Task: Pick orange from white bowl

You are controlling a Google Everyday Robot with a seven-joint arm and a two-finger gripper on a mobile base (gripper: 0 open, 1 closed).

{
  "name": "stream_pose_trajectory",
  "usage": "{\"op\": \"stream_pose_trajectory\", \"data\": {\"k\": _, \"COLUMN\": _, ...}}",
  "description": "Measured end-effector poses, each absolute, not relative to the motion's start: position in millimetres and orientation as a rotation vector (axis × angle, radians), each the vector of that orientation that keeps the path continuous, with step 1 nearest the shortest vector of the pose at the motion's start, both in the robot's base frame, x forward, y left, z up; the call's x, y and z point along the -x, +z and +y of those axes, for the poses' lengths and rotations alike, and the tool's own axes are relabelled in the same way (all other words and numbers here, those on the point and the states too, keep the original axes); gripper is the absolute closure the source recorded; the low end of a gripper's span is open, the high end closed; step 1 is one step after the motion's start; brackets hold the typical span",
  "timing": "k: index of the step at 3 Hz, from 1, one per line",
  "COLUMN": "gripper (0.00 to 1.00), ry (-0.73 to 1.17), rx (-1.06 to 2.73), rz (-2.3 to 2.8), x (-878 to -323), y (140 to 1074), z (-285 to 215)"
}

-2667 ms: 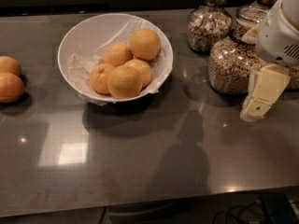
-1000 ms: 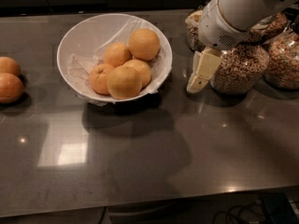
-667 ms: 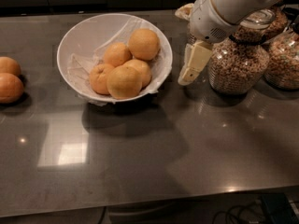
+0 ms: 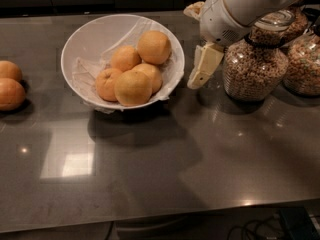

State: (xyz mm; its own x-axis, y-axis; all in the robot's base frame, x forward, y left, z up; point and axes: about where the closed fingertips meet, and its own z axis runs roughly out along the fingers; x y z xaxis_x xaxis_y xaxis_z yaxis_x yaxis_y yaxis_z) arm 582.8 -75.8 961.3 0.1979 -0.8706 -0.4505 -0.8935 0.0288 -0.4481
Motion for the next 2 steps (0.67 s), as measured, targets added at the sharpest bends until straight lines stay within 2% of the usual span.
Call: {"op": "stream_pose_trajectory", "data": {"k": 2, "gripper": 0.0, "ry": 0.03, "rx": 1.833, "rz": 1.564, "x": -603.7, "y": 966.0, "z": -61.3}}
